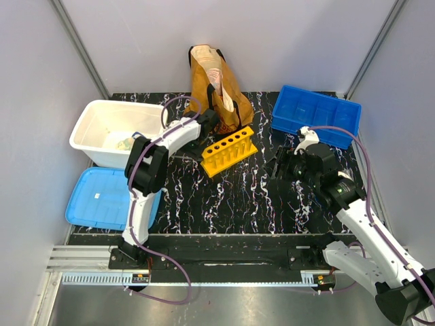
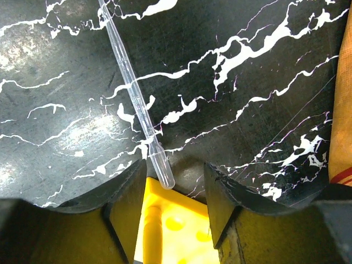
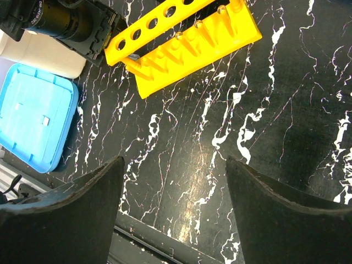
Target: Organize the chemistry lab equipment
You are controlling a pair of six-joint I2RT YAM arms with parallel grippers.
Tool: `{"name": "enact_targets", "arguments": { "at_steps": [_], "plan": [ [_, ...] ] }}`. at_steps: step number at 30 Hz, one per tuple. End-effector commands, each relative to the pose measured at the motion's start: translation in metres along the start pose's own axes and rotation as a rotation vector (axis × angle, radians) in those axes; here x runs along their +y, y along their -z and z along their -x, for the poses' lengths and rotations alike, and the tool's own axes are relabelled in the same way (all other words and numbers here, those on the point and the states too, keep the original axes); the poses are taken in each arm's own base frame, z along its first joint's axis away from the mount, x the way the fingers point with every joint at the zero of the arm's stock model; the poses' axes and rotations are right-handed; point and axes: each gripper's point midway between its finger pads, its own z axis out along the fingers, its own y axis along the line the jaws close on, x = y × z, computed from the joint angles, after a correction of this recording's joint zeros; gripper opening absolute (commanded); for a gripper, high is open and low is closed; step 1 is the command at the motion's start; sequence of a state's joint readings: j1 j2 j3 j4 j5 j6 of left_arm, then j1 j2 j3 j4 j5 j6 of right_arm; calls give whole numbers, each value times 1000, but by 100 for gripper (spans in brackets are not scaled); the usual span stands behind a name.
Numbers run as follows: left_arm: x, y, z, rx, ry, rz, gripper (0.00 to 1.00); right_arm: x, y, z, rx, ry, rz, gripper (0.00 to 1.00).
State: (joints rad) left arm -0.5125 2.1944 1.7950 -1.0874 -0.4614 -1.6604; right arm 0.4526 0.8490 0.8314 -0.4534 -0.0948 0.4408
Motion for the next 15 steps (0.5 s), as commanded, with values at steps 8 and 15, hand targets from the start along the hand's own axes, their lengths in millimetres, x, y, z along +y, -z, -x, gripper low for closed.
{"name": "enact_targets", "arguments": {
  "at_steps": [8,15],
  "plan": [
    [-6,35,-18,93,10,-74,50,9,1,20,-59,30,19,79],
    [1,40,-27,100,-10,-74,50,11,-1,24,-67,29,27,79]
  ]
}}
